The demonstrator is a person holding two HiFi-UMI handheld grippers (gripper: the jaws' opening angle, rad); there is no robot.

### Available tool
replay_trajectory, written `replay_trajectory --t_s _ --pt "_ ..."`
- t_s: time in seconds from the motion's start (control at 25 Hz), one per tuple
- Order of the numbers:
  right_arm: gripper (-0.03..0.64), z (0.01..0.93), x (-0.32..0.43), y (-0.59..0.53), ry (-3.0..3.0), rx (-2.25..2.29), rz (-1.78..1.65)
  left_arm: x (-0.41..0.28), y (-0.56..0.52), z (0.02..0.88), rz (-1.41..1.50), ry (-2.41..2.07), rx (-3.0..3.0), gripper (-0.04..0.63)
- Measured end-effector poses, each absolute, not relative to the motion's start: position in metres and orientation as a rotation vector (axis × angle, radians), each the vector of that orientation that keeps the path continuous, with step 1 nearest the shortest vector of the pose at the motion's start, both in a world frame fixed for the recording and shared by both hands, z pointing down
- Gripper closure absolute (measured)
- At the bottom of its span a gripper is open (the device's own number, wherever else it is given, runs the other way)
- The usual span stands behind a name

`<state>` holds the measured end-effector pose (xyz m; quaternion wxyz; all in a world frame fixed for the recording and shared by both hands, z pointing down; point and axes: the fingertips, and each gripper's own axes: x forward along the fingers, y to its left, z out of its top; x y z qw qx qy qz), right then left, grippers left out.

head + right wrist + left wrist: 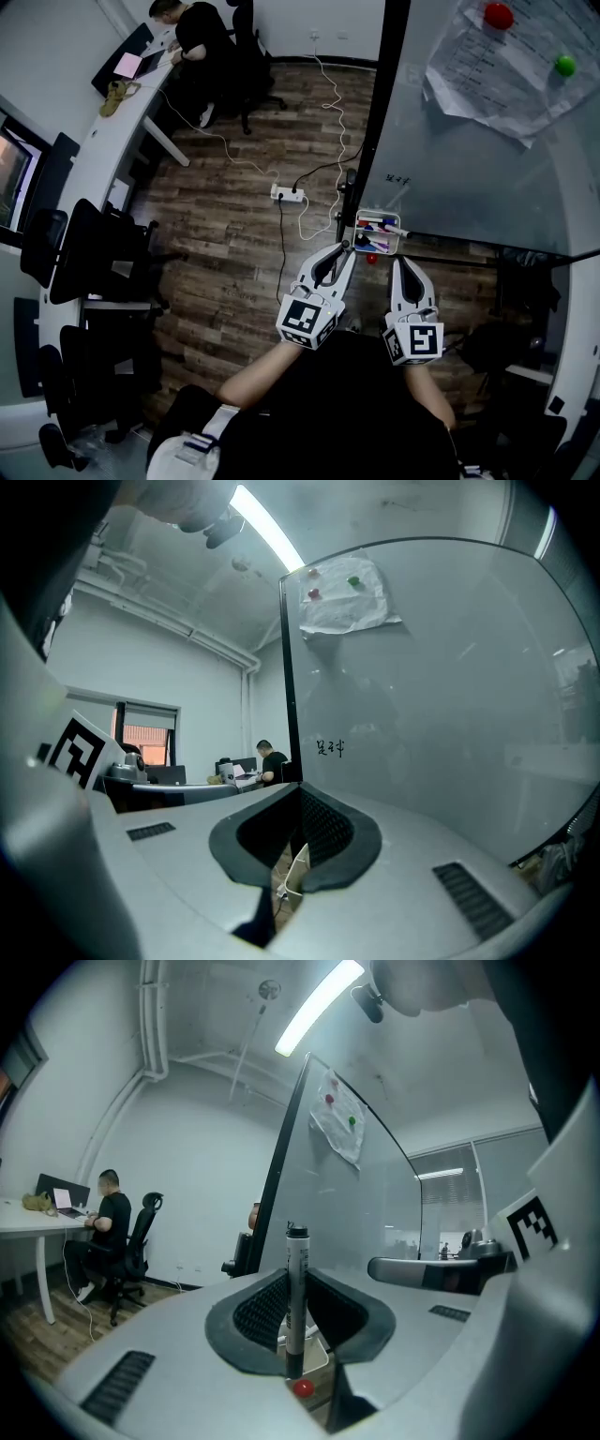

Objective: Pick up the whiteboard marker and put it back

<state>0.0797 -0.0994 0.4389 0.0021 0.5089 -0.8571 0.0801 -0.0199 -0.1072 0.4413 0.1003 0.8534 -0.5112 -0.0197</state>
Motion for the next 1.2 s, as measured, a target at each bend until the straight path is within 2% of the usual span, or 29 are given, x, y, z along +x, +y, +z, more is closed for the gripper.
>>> replay_trajectory --t_s 1.2 --pt "0.603 0.441 0.071 -0.075 -2.62 1.653 0.257 -0.02 -0.082 0.449 -0.027 -1.407 2.584 0.523"
